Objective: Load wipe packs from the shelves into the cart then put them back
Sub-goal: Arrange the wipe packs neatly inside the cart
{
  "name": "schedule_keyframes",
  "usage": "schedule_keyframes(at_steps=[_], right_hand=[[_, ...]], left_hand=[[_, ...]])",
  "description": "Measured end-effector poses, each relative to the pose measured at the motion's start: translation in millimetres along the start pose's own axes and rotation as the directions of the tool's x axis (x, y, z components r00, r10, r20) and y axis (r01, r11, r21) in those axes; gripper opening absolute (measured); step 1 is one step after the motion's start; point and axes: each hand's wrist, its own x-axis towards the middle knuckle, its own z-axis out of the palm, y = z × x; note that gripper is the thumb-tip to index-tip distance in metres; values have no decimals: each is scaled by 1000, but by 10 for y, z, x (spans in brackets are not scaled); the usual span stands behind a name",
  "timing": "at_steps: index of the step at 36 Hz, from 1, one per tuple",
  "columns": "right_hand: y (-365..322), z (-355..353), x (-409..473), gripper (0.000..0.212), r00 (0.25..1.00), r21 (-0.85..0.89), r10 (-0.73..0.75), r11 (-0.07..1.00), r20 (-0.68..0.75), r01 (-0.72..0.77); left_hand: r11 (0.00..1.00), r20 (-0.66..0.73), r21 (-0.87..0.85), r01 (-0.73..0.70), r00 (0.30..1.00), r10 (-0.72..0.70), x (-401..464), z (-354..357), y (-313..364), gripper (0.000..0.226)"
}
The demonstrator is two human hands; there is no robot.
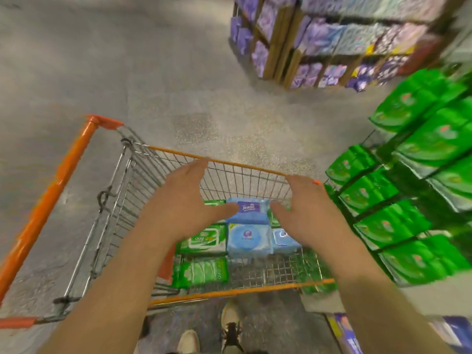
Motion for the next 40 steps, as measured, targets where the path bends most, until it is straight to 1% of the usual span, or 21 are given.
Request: schedule_keyframes(at_steps=[2, 4, 6, 9, 13, 17, 24, 27, 30, 34, 38, 40], right_hand=[[30, -109, -135, 53, 998, -3, 34, 999, -53, -34], [66, -218, -288, 51, 993, -2, 74, 997, -88, -75], [99, -341, -463, 54, 986, -1, 117, 993, -117, -118], [131, -541, -762, 66, 971, 2, 187, 982, -147, -189], [226, -766, -1185, 66, 943, 4, 283, 958, -174, -287], [440, -918, -1585, 69, 906, 26, 368, 928, -208, -371], [969, -1041, -2284, 73, 835, 86, 468, 882, -289, -464], [1217, -1100, -2696, 70, 786, 133, 523, 850, -329, -509], [1483, -1125, -3105, 73, 742, 162, 574, 816, -347, -555], [1813, -1161, -3674, 60, 681, 232, 639, 767, -358, -598], [2174, -1145, -4185, 62, 635, 242, 687, 723, -354, -647], [2344, -1139, -4420, 64, 617, 259, 702, 708, -355, -657]], left_hand=[[998, 29, -1, -62, 998, 62, -8, -42, 121, 122], [993, 62, -7, -121, 991, 121, -21, -76, 267, 122], [985, 76, -20, -171, 982, 172, -45, -101, 431, 120], [966, 91, -14, -260, 961, 260, -108, -130, 714, 118], [933, 138, -16, -359, 923, 358, -227, -126, 1082, 116], [885, 183, -38, -463, 868, 462, -339, -40, 1454, 115], [780, 233, 12, -626, 760, 606, -696, 227, 2170, 112], [732, 240, 9, -682, 712, 660, -945, 406, 2537, 112], [677, 233, 21, -735, 662, 712, -1207, 599, 2885, 111], [630, 244, -3, -777, 610, 754, -1594, 871, 3333, 110], [581, 263, -28, -813, 555, 789, -1949, 1133, 3724, 112], [567, 275, -21, -824, 540, 795, -2116, 1251, 3893, 109]])
